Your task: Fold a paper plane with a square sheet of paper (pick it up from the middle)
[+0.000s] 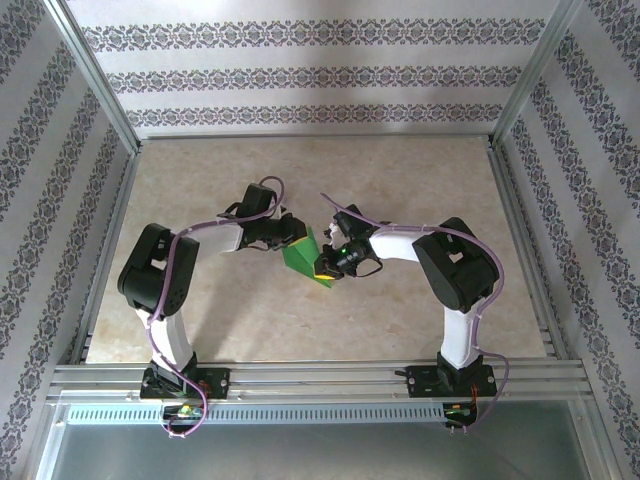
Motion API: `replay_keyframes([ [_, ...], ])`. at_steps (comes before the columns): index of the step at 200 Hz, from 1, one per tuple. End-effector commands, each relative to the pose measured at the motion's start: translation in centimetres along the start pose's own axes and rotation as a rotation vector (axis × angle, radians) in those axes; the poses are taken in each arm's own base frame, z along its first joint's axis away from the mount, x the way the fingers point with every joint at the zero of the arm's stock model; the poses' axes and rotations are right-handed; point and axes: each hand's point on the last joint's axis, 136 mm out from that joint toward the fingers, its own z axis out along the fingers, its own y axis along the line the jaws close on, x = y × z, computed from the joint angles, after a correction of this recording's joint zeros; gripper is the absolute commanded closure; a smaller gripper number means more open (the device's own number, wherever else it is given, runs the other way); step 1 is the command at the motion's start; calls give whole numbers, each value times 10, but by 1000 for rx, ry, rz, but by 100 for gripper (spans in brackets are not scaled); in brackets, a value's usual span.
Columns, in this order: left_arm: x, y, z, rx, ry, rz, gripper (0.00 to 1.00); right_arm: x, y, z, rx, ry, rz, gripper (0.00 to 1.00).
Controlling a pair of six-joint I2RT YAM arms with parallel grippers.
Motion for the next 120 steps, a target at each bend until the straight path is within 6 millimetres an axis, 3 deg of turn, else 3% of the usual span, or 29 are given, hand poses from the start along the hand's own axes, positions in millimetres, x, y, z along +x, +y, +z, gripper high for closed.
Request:
replay_keyframes([
  [1, 20, 0, 8, 7, 37, 53, 81, 23, -54, 17, 162, 68, 86, 89],
  [39, 33, 8, 20, -8, 82, 62, 82, 25, -58, 18, 165, 75, 99, 89],
  [120, 39, 30, 35, -60, 117, 62, 83, 31, -67, 22, 184, 94, 120, 89],
])
